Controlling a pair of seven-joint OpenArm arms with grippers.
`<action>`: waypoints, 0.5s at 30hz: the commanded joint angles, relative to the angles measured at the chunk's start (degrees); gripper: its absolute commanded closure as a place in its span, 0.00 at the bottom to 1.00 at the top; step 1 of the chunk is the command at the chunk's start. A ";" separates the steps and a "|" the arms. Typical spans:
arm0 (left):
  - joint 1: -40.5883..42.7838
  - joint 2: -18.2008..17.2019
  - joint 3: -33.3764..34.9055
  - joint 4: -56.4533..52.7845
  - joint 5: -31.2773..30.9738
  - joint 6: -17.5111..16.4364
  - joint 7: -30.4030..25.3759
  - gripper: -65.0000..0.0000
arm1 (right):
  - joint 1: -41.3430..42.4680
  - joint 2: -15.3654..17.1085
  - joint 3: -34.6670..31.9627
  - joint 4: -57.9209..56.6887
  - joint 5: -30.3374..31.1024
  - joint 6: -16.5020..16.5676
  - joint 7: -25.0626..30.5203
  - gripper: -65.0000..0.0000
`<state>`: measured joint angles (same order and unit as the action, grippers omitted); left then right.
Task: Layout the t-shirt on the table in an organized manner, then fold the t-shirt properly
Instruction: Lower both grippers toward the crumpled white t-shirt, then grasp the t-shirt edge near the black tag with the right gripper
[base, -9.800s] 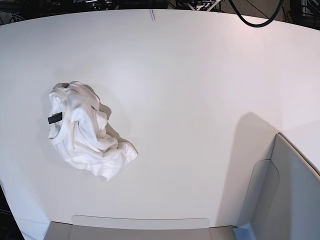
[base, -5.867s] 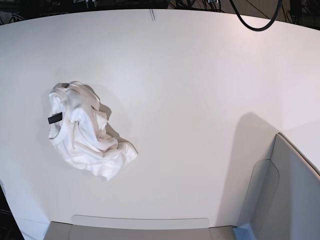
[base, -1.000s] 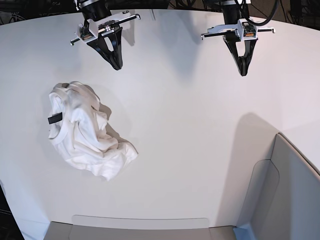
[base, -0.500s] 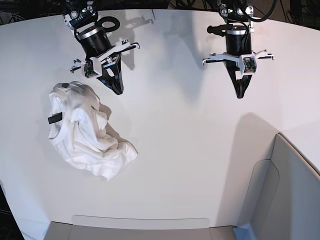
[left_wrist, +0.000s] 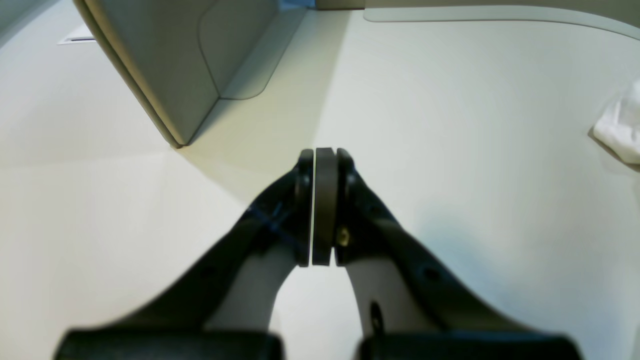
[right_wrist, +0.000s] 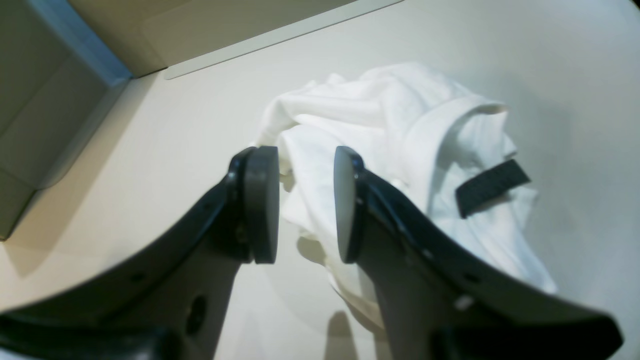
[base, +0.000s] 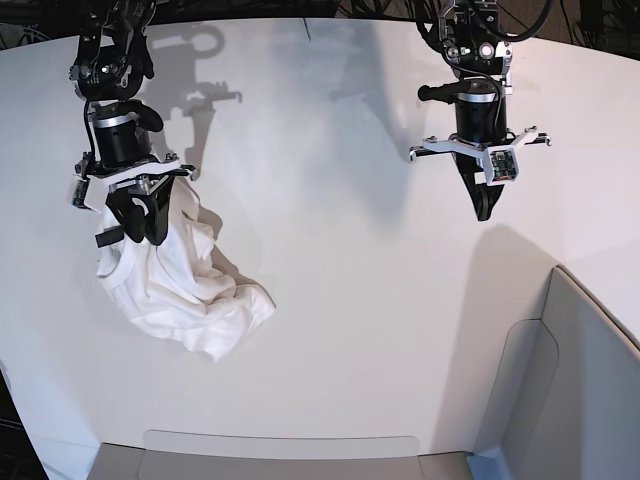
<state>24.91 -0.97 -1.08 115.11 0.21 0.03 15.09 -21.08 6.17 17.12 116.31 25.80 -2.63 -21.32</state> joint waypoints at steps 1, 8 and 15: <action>0.02 -0.04 -0.10 0.71 0.28 0.19 -1.33 0.97 | 0.73 -0.59 1.03 1.09 0.44 0.13 -0.70 0.70; -0.07 0.05 -0.10 0.71 0.28 0.19 -1.25 0.97 | 7.76 -3.05 11.40 1.18 0.35 0.13 -23.73 0.70; -0.07 0.75 -0.10 0.63 0.28 0.19 -1.25 0.97 | 12.77 2.57 18.08 1.27 0.18 0.13 -39.82 0.70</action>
<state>24.88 -0.16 -1.13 114.87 0.21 0.05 15.22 -8.97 8.23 34.98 116.36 25.56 -2.74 -62.11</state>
